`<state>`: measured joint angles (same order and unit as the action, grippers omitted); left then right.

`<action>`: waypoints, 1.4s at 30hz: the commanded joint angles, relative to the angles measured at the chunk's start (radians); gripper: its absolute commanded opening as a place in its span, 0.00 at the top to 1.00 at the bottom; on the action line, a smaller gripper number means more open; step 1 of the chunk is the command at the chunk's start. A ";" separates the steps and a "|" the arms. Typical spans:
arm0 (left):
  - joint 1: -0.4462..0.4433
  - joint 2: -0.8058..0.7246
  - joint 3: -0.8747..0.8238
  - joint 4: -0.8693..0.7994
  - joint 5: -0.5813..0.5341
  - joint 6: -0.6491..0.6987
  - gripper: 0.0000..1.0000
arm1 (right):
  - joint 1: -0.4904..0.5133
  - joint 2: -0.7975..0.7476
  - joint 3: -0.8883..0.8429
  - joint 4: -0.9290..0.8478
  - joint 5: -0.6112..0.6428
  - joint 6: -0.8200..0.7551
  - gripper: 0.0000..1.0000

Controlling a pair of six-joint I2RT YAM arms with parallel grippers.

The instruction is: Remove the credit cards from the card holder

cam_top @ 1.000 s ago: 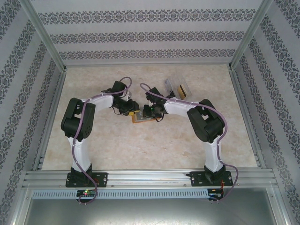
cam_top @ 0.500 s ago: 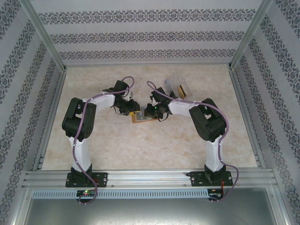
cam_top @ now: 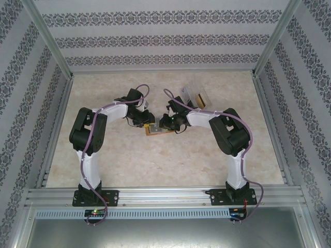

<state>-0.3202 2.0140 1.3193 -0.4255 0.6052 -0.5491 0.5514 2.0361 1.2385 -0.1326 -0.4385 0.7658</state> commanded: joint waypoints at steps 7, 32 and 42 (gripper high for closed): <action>-0.019 -0.004 0.015 -0.049 -0.022 0.046 0.89 | -0.010 -0.029 -0.031 -0.064 0.053 -0.028 0.78; -0.053 -0.040 0.089 -0.080 0.147 0.083 0.56 | -0.044 -0.356 -0.222 -0.052 0.235 -0.114 0.41; -0.082 -0.065 0.002 0.138 0.119 -0.116 0.40 | -0.078 -0.466 -0.302 -0.013 0.277 -0.074 0.43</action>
<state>-0.3943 1.9591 1.3312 -0.3607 0.7467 -0.6003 0.4835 1.6077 0.9554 -0.1741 -0.1905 0.6777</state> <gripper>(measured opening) 0.597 0.576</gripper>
